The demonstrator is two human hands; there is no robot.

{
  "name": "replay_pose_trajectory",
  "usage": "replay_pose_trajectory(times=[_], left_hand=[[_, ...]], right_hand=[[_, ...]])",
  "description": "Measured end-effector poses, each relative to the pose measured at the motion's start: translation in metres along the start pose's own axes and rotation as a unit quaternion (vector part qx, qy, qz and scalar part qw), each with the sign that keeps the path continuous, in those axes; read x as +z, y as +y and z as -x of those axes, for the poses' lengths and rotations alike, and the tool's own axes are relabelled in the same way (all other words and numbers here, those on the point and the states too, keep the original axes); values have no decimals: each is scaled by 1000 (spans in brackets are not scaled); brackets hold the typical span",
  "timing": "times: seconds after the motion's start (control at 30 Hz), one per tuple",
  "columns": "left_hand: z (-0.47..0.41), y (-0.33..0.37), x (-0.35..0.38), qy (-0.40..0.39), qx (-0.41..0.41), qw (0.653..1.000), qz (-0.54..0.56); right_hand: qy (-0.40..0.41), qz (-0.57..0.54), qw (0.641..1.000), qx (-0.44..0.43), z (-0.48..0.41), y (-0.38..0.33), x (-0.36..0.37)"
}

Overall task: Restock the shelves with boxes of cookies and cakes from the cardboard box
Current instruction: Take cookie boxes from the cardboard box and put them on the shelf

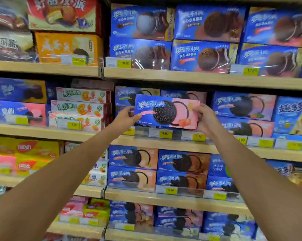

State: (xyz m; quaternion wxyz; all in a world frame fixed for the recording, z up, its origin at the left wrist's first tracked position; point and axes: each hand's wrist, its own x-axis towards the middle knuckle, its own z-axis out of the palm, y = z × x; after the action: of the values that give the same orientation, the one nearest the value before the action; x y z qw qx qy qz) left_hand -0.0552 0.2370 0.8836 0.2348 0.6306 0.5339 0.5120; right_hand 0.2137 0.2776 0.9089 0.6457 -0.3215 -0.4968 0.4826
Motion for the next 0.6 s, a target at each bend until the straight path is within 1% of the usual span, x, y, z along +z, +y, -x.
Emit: replay_pose_trajectory(times=[0.1, 0.17, 0.23, 0.3, 0.37, 0.43, 0.5, 0.6], left_hand=[[-21, 9, 22, 40, 47, 998, -11], [-33, 9, 37, 53, 60, 996, -35], [-47, 3, 51, 58, 55, 995, -66], [-61, -1, 63, 46, 22, 989, -141], [-70, -4, 72, 9, -16, 970, -243], [-77, -5, 83, -12, -27, 953, -303], [-82, -4, 91, -3, -14, 951, -308], [-90, -3, 105, -2, -11, 967, -253]], right_hand=[[16, 122, 990, -75, -14, -6, -8], [36, 182, 978, -100, -23, -6, -13], [55, 243, 961, -121, -33, -3, -18], [65, 313, 940, -119, -45, 3, -24], [71, 384, 915, -105, -54, 9, -26], [49, 439, 891, -105, -58, 13, -25], [28, 468, 877, -104, -60, 19, -23], [33, 482, 871, -88, -68, 32, -25]])
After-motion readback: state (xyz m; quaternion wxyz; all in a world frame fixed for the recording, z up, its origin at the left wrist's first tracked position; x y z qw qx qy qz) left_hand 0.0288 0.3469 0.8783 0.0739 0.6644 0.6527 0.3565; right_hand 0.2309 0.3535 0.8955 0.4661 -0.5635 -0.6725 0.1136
